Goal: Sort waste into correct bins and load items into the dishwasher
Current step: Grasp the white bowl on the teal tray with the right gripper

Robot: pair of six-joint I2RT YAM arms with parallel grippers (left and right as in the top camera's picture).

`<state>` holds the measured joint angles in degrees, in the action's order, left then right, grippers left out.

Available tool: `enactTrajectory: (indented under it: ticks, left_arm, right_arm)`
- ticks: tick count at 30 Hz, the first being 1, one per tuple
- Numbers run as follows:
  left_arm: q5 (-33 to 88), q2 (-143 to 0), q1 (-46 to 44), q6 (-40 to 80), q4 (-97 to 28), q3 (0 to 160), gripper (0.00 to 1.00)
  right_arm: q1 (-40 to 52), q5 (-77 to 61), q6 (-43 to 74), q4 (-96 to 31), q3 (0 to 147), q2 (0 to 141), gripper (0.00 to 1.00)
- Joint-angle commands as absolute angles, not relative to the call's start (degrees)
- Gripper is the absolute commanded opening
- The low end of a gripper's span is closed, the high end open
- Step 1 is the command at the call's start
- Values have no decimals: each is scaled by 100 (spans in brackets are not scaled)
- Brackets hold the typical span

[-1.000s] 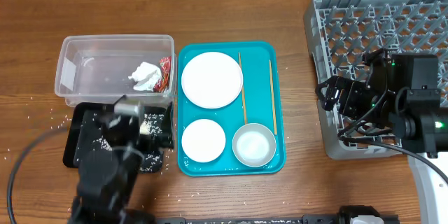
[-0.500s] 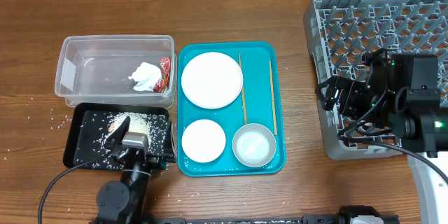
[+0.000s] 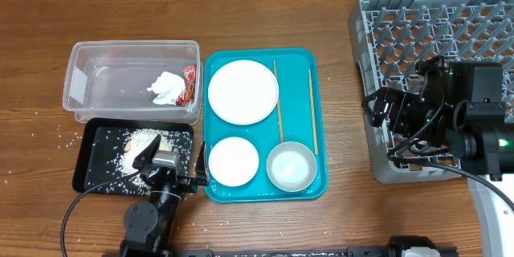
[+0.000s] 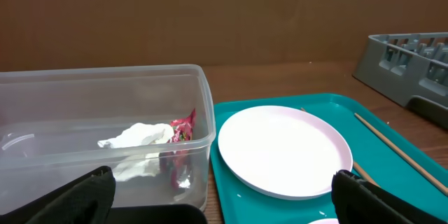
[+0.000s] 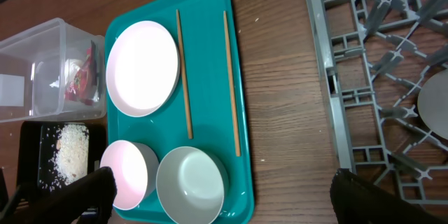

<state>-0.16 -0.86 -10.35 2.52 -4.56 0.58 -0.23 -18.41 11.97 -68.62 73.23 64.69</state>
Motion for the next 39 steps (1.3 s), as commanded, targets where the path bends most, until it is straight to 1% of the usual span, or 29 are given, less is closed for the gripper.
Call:
enactTrajectory:
  ticks: [1,8,10,12,14,15,18,20,21,23,25,27,28,29,34,38,39]
  left_arm:
    - [69,-25,-963,145,-440,27,100]
    - [69,-25,-963,143,-440,27,100]
    - [69,-25,-963,145,-440,27,100]
    - [69,-25,-963,143,-438,27,100]
    - [69,-25,-963,143,-440,27,100]
    - [69,-25,-963,145,-440,27,100]
    - [69,-25,-963,143,-440,27,100]
    - [69,-25,-963,143,-438,27,100]
    - [69,-25,-963,145,-438,27,100]
    - [69,-25,-963,143,-440,27,100]
    - [69,-25,-963,145,-438,27,100]
    - [69,-25,-963,143,-440,27,100]
    - [69,-25,-963,143,-440,27,100]
    - [69,-25,-963,143,-440,27,100]
    - [69,-25,-963,145,-438,27,100]
    - [69,-25,-963,143,-438,27,100]
    - [69,-25,-963,145,-438,27,100]
  right_arm:
    - [10,-1800,1194,-6842,7422,6442,100]
    - [10,-1804,1197,-6823,7422,6442,100]
    - [10,-1863,1225,-6648,7422,6442,100]
    - [10,-2344,1238,-6405,7422,6442,100]
    - [47,-3535,1216,-6239,7422,6473,100]
    - [115,-3806,1214,-6246,7419,6508,100]
    - [692,-3745,1393,-6436,7253,6628,99]
    - [1284,-3288,1656,-6569,7011,6705,92]
    - [1715,-2724,1918,-6591,6810,6764,85]
    - [2152,-1951,2239,-6582,6578,6827,82]
    - [2613,-1135,2580,-6469,6230,6901,72]
    - [2974,-854,2624,-6165,5843,7002,64]
    - [3074,-821,2624,-6027,5706,7052,63]
    - [3247,-755,2626,-5741,5443,7183,57]
    - [3369,-263,2687,-5092,4980,7721,53]
    - [3369,-239,2683,-4797,4890,8256,49]
    - [3369,-242,2683,-4772,4890,8458,37]
